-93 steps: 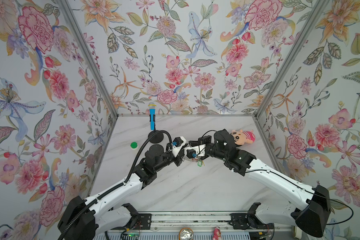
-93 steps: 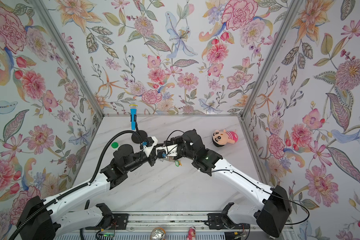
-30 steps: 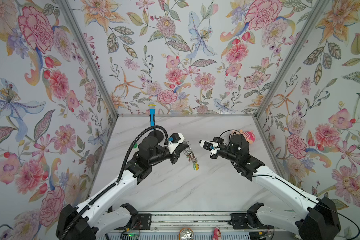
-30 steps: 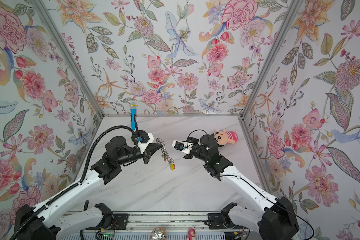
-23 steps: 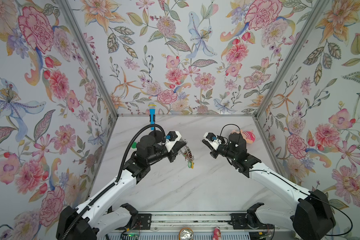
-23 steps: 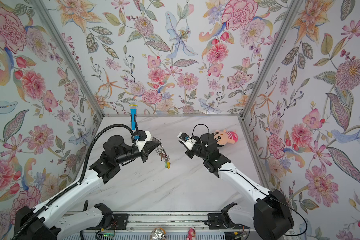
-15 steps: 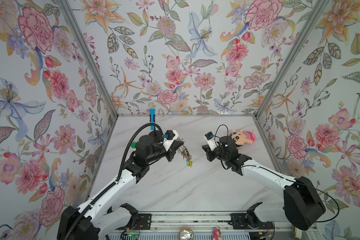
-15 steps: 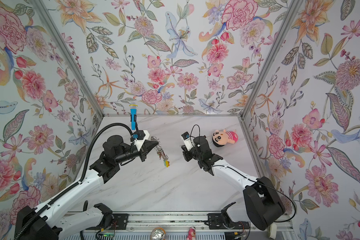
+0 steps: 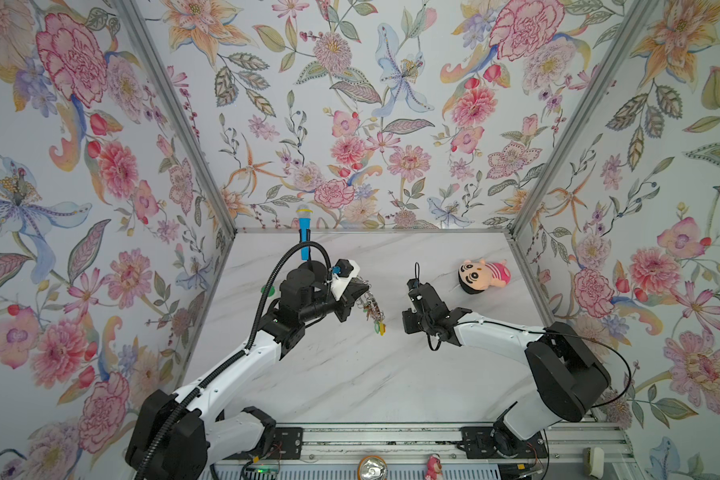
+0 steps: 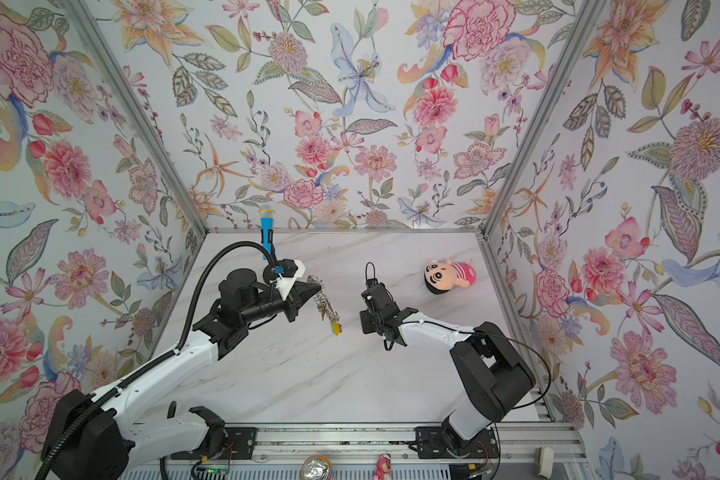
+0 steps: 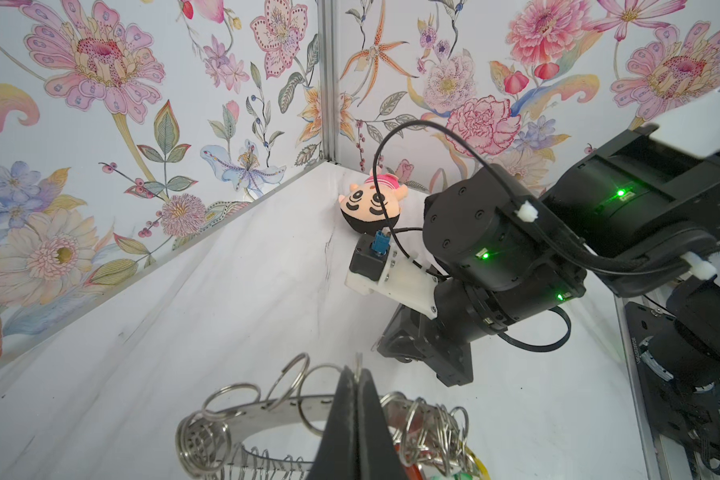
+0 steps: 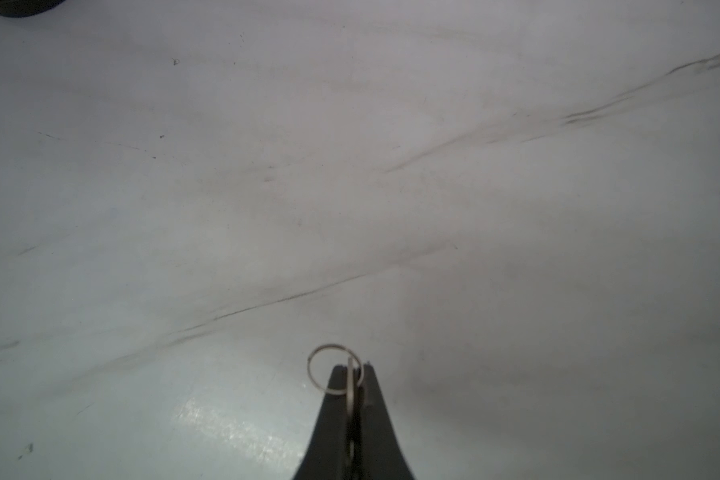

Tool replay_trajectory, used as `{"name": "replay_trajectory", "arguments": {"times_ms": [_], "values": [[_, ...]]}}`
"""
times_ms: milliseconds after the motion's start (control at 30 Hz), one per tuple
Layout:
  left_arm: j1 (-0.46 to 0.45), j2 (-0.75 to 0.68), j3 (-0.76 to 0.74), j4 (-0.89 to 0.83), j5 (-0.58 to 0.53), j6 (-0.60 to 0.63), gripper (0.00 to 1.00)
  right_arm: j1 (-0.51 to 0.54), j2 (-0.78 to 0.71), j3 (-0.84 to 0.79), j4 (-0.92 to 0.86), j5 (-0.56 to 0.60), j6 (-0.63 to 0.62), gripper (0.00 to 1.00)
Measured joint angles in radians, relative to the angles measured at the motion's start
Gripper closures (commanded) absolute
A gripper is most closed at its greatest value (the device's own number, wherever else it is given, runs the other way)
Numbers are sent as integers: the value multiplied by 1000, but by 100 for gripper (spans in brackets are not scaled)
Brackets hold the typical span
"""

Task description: Remove the keys from the keyring

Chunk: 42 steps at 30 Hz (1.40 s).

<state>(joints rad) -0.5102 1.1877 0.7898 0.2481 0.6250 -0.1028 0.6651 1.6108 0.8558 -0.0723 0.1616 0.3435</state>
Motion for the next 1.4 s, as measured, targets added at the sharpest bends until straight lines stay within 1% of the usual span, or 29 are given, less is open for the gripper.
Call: {"name": "replay_trajectory", "arguments": {"times_ms": [100,133,300,400,433,600,667,733,800,900,1000,1133,1233,1400], "values": [[0,0,-3,8,1,-4,100,-6,47,24,-3,17,14,94],[0,0,-5,13,1,-8,100,-6,61,29,-3,23,17,92],[0,4,-16,27,1,-19,100,-17,107,50,-3,24,29,77],[0,8,-19,30,2,-27,100,-48,110,55,-2,-1,33,62],[0,9,-20,35,5,-31,100,-58,110,55,-3,-10,30,59],[2,11,-24,45,8,-45,100,-76,90,55,-18,-27,8,54],[5,13,-24,45,8,-45,100,-74,55,55,-26,-32,-10,50],[9,13,-24,44,7,-45,100,-71,-8,53,-31,-42,-42,46],[12,13,-24,44,4,-46,100,-69,-85,47,-25,-58,-78,44],[14,13,-24,44,-6,-48,100,-65,-207,26,2,-100,-136,43],[14,15,-24,45,-22,-60,100,-50,-315,-13,46,-161,-194,38],[15,19,-24,45,-50,-82,100,5,-431,-69,114,-248,-272,38],[15,23,-23,45,-75,-97,100,43,-489,-102,167,-329,-323,39],[16,27,-8,41,-111,-104,100,88,-529,-133,249,-421,-410,41]]}}
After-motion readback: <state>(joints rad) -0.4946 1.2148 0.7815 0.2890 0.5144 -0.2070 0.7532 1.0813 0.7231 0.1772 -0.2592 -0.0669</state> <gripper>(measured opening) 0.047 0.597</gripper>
